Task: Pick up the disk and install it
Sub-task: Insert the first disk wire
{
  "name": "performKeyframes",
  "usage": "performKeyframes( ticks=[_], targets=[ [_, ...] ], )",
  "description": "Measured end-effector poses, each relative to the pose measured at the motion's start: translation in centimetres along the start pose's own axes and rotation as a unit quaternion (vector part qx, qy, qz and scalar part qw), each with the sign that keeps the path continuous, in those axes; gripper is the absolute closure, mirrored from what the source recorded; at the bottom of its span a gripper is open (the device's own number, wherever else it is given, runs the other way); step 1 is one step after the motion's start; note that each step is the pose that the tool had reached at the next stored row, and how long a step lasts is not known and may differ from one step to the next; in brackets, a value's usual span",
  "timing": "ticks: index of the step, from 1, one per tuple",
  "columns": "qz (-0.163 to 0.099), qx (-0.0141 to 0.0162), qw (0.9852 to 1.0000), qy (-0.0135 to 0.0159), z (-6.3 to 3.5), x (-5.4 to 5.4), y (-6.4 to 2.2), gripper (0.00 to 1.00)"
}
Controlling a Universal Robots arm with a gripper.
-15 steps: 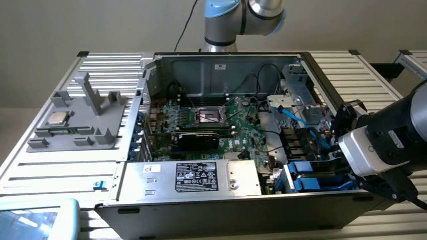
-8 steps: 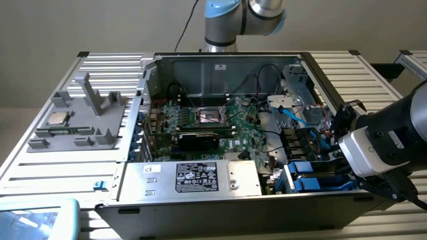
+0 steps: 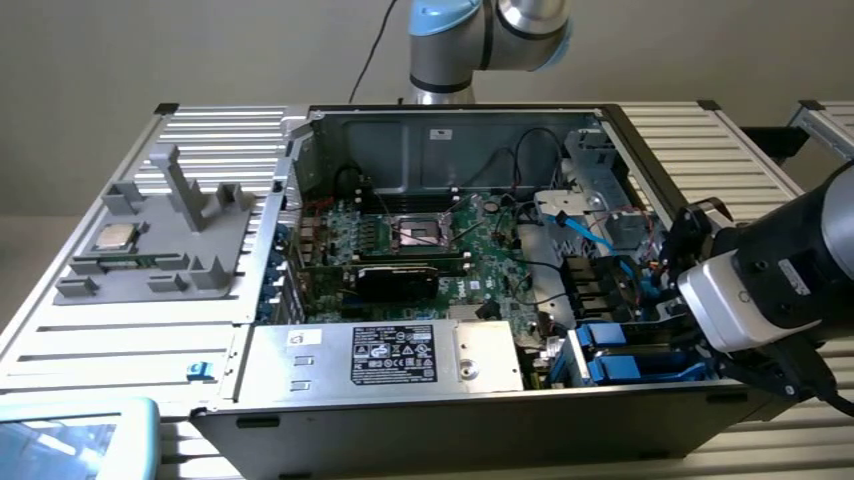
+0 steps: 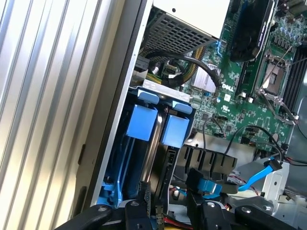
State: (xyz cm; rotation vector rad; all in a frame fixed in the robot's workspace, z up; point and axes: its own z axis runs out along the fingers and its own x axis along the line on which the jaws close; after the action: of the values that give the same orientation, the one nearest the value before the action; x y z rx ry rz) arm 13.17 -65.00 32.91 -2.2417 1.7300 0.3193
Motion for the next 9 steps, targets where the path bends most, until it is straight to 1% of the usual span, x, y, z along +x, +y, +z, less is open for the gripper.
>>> performKeyframes(
  ticks=[6, 9],
  targets=[
    [-0.003, -0.0008, 1.0000, -0.0007, -0.02, -0.11, -0.10, 0.57],
    [-0.004, -0.0011, 1.0000, -0.0015, 0.00, -0.16, -0.13, 0.57]
  ],
)
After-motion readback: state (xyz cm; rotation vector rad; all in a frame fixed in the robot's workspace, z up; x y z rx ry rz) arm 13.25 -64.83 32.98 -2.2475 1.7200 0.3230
